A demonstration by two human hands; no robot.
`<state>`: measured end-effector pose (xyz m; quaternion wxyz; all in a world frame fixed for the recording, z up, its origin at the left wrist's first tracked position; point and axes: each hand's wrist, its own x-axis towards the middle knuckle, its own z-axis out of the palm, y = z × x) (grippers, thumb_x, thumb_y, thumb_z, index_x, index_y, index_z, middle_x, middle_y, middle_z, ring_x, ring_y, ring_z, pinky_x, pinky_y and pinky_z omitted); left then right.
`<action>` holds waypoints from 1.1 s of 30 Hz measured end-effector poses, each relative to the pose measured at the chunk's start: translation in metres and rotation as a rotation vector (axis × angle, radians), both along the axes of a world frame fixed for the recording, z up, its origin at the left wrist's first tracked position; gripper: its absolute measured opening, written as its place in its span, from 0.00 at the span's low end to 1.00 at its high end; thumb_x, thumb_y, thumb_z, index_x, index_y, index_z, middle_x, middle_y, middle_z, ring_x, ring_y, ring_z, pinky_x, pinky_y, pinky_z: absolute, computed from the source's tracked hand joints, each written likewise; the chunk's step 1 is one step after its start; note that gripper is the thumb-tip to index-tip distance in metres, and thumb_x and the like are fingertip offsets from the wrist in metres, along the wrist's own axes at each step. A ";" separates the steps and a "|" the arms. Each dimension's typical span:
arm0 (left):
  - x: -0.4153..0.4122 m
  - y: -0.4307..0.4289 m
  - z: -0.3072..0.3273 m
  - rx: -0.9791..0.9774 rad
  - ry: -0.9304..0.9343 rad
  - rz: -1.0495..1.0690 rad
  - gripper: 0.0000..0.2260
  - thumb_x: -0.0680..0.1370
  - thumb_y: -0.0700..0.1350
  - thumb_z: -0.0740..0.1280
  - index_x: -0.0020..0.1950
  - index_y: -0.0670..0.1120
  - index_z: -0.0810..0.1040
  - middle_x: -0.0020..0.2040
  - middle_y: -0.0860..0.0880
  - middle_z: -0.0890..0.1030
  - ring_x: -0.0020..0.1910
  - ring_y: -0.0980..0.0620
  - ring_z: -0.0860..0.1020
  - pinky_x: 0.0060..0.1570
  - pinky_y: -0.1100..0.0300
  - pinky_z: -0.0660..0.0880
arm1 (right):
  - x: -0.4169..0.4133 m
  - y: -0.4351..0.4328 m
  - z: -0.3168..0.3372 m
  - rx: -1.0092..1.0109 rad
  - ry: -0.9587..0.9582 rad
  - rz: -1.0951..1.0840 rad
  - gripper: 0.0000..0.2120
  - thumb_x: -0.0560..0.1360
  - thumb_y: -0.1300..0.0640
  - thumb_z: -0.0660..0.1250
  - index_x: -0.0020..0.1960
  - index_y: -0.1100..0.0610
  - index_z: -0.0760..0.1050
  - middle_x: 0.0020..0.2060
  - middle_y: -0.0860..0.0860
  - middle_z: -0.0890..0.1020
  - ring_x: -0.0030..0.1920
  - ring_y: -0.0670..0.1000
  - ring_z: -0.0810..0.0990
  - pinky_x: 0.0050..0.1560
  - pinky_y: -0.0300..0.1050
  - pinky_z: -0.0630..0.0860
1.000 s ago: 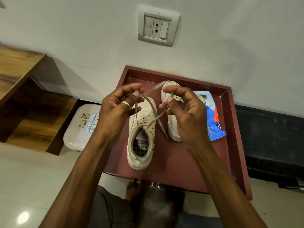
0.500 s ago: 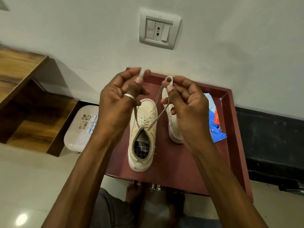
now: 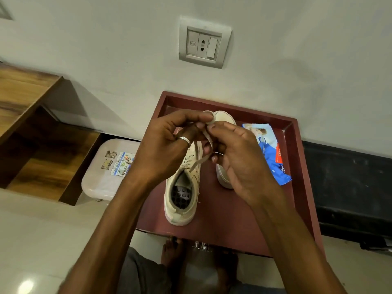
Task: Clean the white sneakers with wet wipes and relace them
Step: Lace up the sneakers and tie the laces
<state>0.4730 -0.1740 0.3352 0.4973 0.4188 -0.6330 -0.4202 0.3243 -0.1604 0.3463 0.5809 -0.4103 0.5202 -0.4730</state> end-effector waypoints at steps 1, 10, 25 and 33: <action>0.000 -0.001 -0.002 -0.011 -0.035 -0.002 0.12 0.81 0.36 0.67 0.58 0.50 0.83 0.57 0.56 0.85 0.59 0.59 0.82 0.61 0.58 0.79 | -0.001 -0.001 0.000 -0.007 -0.040 0.001 0.09 0.78 0.54 0.63 0.48 0.55 0.82 0.41 0.54 0.83 0.36 0.48 0.77 0.33 0.41 0.69; 0.001 0.000 -0.003 -0.119 -0.212 -0.032 0.10 0.81 0.37 0.68 0.57 0.52 0.81 0.63 0.62 0.79 0.69 0.55 0.76 0.56 0.72 0.73 | 0.004 0.003 0.005 -0.128 0.118 -0.089 0.13 0.79 0.48 0.66 0.49 0.56 0.84 0.39 0.55 0.83 0.36 0.49 0.76 0.34 0.38 0.71; 0.009 -0.005 -0.008 -0.260 -0.451 0.006 0.10 0.77 0.47 0.74 0.58 0.49 0.85 0.49 0.50 0.81 0.46 0.56 0.81 0.42 0.58 0.79 | 0.001 0.002 0.004 -0.031 0.127 -0.207 0.10 0.79 0.56 0.67 0.58 0.60 0.73 0.29 0.51 0.83 0.22 0.42 0.74 0.24 0.33 0.69; 0.007 -0.010 -0.019 -0.391 -0.555 0.153 0.09 0.79 0.46 0.71 0.55 0.44 0.86 0.45 0.46 0.81 0.43 0.50 0.80 0.40 0.52 0.77 | -0.003 -0.006 -0.012 -0.012 0.292 -0.249 0.24 0.76 0.45 0.69 0.67 0.47 0.64 0.40 0.50 0.86 0.30 0.44 0.80 0.37 0.41 0.75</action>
